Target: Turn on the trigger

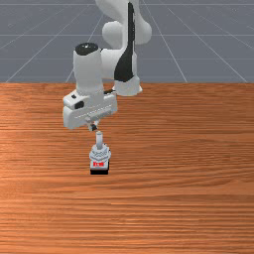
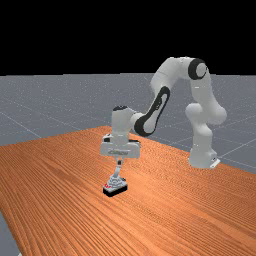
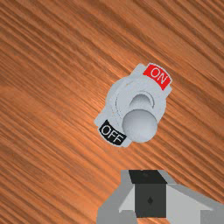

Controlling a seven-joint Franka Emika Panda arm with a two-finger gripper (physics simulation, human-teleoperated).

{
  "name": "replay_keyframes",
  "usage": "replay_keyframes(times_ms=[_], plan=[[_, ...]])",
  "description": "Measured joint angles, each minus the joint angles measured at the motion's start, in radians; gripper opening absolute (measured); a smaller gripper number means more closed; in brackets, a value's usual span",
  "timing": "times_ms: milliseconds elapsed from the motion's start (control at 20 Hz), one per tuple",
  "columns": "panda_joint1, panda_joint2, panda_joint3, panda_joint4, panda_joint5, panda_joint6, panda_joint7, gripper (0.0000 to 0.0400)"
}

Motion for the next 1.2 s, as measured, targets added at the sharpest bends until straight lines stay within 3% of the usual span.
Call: replay_keyframes(times_ms=[200,250,450,550,600,650,750,800,1000,1200], plan=[[-0.025,-0.182,0.025,0.065,-0.054,-0.228,0.142,0.0000],[-0.062,-0.198,0.062,0.067,-0.059,-0.211,-0.300,0.0000],[-0.066,-0.188,0.065,0.067,-0.043,-0.207,-0.323,0.0000],[-0.035,-0.183,0.041,0.050,-0.181,-0.170,-0.199,0.0000],[-0.041,-0.170,0.046,0.044,-0.142,-0.147,-0.231,0.0000],[-0.070,-0.151,0.072,0.045,-0.050,-0.135,-0.375,0.0000],[-0.073,-0.116,0.076,0.032,-0.043,-0.089,-0.374,0.0000],[-0.100,-0.096,0.098,0.047,0.060,-0.118,-0.412,0.0000],[-0.059,-0.096,0.067,0.034,-0.056,-0.081,-0.304,0.0000],[-0.056,-0.105,0.098,0.023,-0.039,-0.081,-0.377,0.0000]])
